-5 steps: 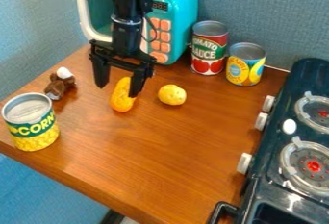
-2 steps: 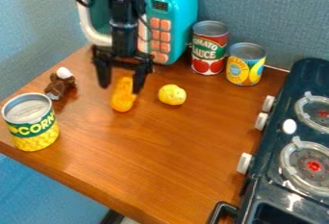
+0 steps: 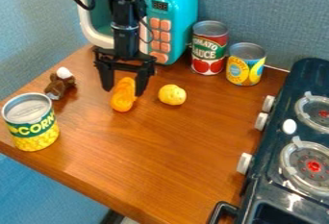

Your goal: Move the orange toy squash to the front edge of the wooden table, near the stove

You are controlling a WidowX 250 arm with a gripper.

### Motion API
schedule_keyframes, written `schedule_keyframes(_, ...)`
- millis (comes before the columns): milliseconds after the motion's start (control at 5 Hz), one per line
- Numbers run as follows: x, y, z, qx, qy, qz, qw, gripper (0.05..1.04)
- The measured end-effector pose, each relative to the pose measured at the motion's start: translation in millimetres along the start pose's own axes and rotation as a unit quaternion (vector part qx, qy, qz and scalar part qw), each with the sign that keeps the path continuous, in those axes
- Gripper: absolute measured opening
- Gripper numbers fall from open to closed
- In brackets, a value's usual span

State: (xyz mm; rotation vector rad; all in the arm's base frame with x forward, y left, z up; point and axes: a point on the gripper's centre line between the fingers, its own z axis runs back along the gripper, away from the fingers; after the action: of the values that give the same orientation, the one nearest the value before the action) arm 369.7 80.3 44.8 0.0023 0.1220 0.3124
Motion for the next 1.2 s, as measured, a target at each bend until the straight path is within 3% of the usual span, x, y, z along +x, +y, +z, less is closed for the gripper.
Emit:
schedule_keyframes(400,6.2,7.0,-22.8,0.029,0.019,0.016,0.9993,1.001)
schedule_keyframes(600,11.9,9.1,-22.9,0.039,0.015,0.017,0.9990,0.951)
schedule_keyframes(800,11.3,7.7,-23.2,0.035,0.016,0.020,0.9991,0.825)
schedule_keyframes(1000,1.2,3.7,-19.5,0.019,0.018,0.018,0.9995,0.822)
schedule_keyframes(1200,-9.0,1.7,21.2,0.004,-0.032,-0.006,0.9995,0.822)
